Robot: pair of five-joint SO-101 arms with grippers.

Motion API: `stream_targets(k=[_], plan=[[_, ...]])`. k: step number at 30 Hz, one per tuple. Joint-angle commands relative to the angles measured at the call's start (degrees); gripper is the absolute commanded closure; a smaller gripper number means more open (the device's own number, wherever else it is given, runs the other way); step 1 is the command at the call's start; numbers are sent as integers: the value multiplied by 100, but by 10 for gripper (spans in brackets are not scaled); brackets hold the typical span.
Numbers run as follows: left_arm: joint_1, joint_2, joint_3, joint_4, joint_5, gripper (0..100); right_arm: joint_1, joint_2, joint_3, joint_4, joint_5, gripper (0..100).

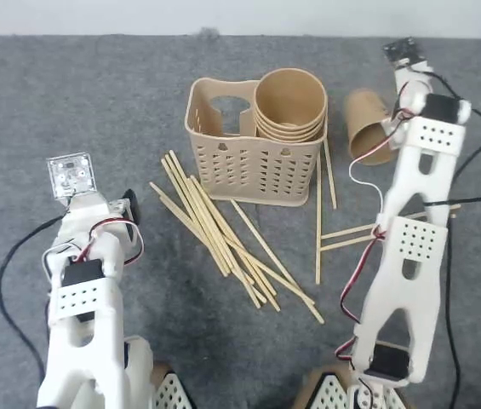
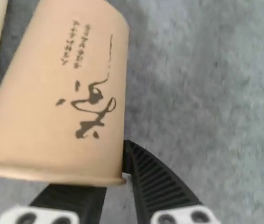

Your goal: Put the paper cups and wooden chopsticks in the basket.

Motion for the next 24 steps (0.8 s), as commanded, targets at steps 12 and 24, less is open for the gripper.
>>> stream_targets(k=[12, 24], plan=[[35, -114, 22, -141, 44, 819, 497, -2853, 2391, 901, -624, 991], [9, -114, 31, -123, 44, 819, 268, -5516, 5758, 901, -615, 989]])
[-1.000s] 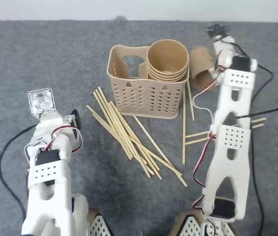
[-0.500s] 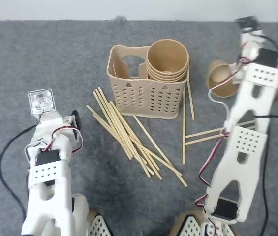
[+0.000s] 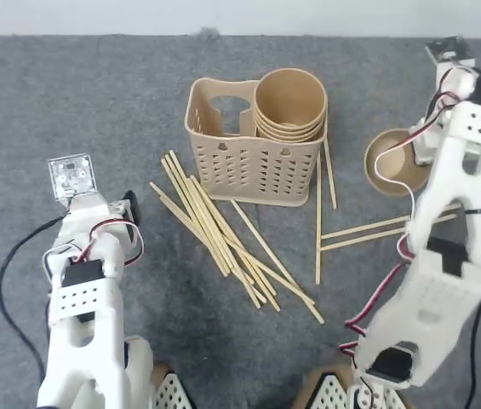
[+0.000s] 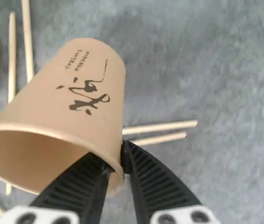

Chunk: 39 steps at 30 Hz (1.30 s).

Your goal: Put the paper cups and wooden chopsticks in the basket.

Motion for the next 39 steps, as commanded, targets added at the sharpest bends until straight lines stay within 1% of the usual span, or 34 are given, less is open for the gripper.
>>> stream_targets(k=[1, 3, 6, 8, 14, 19, 23, 27, 32, 39], plan=[[9, -114, -4, -123, 44, 819, -163, -831, 580, 251, -26, 987], [9, -114, -4, -123, 44, 819, -171, -866, 862, 251, 44, 960], [9, -123, -4, -123, 44, 819, -171, -752, 1099, 242, 53, 873], [9, -123, -4, -123, 44, 819, -171, -655, 1090, 224, 53, 845], [9, -123, -4, -123, 44, 819, -171, -796, 879, 233, 44, 842], [9, -123, -4, -123, 44, 819, -145, -1481, 949, 251, 44, 842], [9, -123, -4, -123, 44, 819, -145, -2255, 1600, 251, -18, 843], [9, -123, -4, -123, 44, 819, -189, -3011, 2426, 163, -475, 843], [9, -123, -4, -123, 44, 819, -180, -3248, 3138, -699, -1037, 843], [0, -123, -4, -123, 44, 819, -198, -3248, 4316, -2369, -1486, 843]])
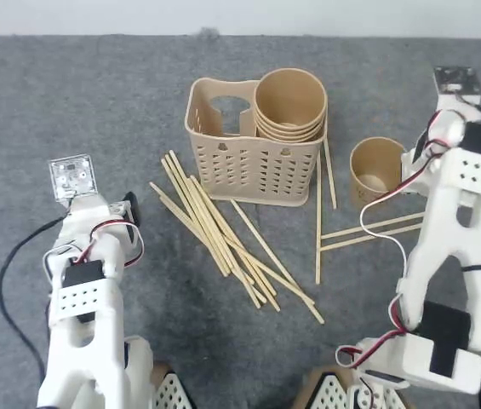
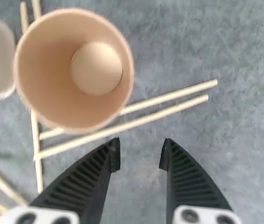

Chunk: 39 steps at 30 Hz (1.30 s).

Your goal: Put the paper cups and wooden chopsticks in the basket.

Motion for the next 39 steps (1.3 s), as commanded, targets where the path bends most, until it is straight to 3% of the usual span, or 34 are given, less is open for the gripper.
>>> stream_targets(k=[1, 13, 24, 27, 29, 39], plan=[[9, -123, -40, -123, 44, 819, -92, -330, 264, -752, -229, 843], [9, -123, -40, -123, 44, 819, -462, -321, 114, -743, -308, 843], [9, -123, -40, -123, 44, 819, -391, 1007, 88, -1543, -782, 846], [9, -123, -40, -123, 44, 819, -409, 1209, 53, -1596, -774, 924], [9, -123, -40, -123, 44, 819, -391, 1218, -141, -1490, -774, 998], [9, -123, -40, -123, 44, 819, -233, 681, -2796, 787, -800, 992]])
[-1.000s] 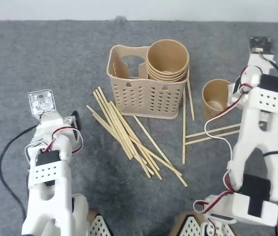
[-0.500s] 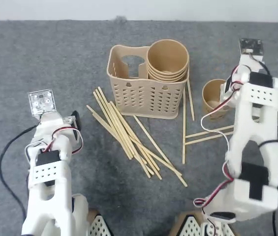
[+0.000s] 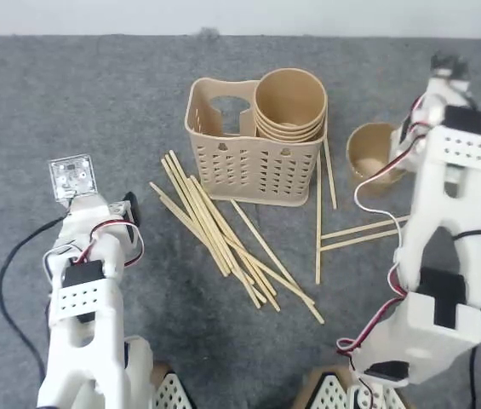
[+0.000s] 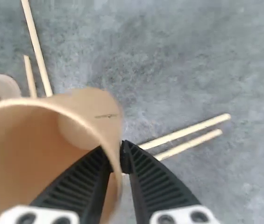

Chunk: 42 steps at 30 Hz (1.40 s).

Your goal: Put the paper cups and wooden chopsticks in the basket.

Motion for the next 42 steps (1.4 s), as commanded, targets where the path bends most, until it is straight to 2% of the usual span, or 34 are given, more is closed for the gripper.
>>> stream_targets(k=[1, 7, 10, 14, 18, 23, 30, 38, 40, 42], plan=[[9, -123, -40, -123, 44, 819, 57, -576, -1582, 945, -185, 992], [9, -123, -40, -123, 44, 819, -31, -585, -4264, 1745, -765, 992], [9, -123, -40, -123, 44, 819, -382, -602, -5152, 1815, -888, 992], [9, -123, -40, -123, 44, 819, -1235, -637, -5644, 1824, -888, 992], [9, -123, -40, -123, 44, 819, -2009, -593, -5679, 1859, -888, 992], [9, -123, -40, -123, 44, 819, -2501, -637, -5116, 1886, -879, 992], [9, -123, -40, -123, 44, 819, -2422, -593, -4105, 1859, -879, 992], [9, -123, -40, -123, 44, 819, -2360, -426, -3886, 1868, -826, 991], [9, -123, -40, -123, 44, 819, -2369, -277, -3815, 1877, -826, 952], [9, -123, -40, -123, 44, 819, -2369, -154, -3789, 1868, -870, 869]])
